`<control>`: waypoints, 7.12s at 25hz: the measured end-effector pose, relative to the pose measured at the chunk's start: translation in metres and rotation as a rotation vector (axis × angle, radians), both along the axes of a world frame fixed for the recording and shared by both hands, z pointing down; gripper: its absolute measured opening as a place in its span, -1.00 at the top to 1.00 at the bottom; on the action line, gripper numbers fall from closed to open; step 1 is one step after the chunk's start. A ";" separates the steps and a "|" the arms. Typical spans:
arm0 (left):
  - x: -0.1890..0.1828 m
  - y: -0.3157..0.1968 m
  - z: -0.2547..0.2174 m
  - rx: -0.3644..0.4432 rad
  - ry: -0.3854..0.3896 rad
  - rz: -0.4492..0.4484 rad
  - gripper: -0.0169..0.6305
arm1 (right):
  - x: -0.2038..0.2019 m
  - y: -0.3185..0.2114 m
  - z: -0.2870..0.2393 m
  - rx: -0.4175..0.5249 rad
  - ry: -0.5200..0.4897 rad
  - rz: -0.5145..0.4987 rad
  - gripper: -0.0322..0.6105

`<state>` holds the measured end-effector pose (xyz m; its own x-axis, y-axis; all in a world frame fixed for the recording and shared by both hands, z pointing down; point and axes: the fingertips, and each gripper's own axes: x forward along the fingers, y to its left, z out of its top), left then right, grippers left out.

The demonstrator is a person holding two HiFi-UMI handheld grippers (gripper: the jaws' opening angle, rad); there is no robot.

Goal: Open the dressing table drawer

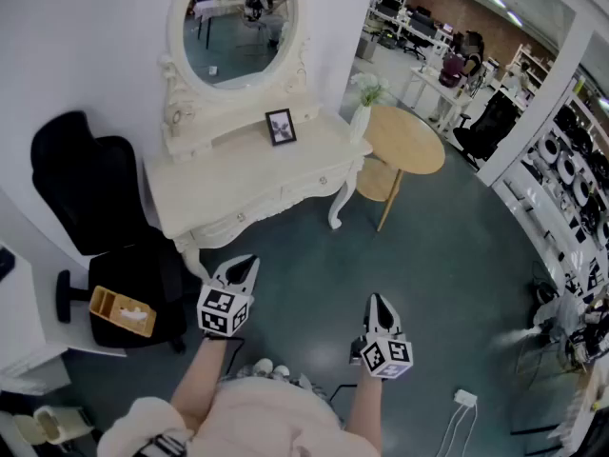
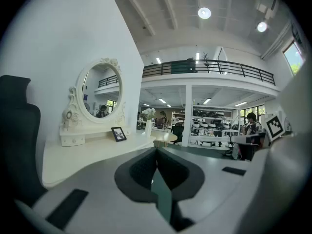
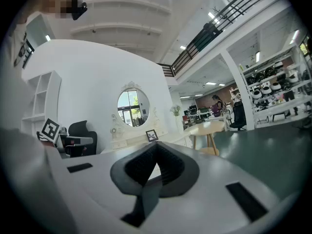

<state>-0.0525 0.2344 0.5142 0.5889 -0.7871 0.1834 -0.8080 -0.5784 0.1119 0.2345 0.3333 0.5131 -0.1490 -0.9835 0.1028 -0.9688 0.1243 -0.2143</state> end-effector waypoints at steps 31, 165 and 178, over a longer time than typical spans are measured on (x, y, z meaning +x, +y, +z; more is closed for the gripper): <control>0.004 0.002 0.009 -0.018 -0.014 0.017 0.86 | -0.012 -0.004 0.001 -0.005 0.012 -0.041 0.72; -0.048 -0.629 0.113 -0.240 0.055 -0.446 0.86 | -0.092 -0.889 0.171 -0.443 0.221 -0.473 0.57; -0.036 -0.628 0.109 -0.232 0.066 -0.404 0.86 | -0.075 -0.856 0.171 -0.468 0.216 -0.449 0.57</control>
<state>-0.0882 -0.3936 0.6231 0.2603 -0.8982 0.3542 -0.9500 -0.1727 0.2602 0.1600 -0.5223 0.6843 -0.4607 -0.6755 0.5757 -0.8720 0.4656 -0.1515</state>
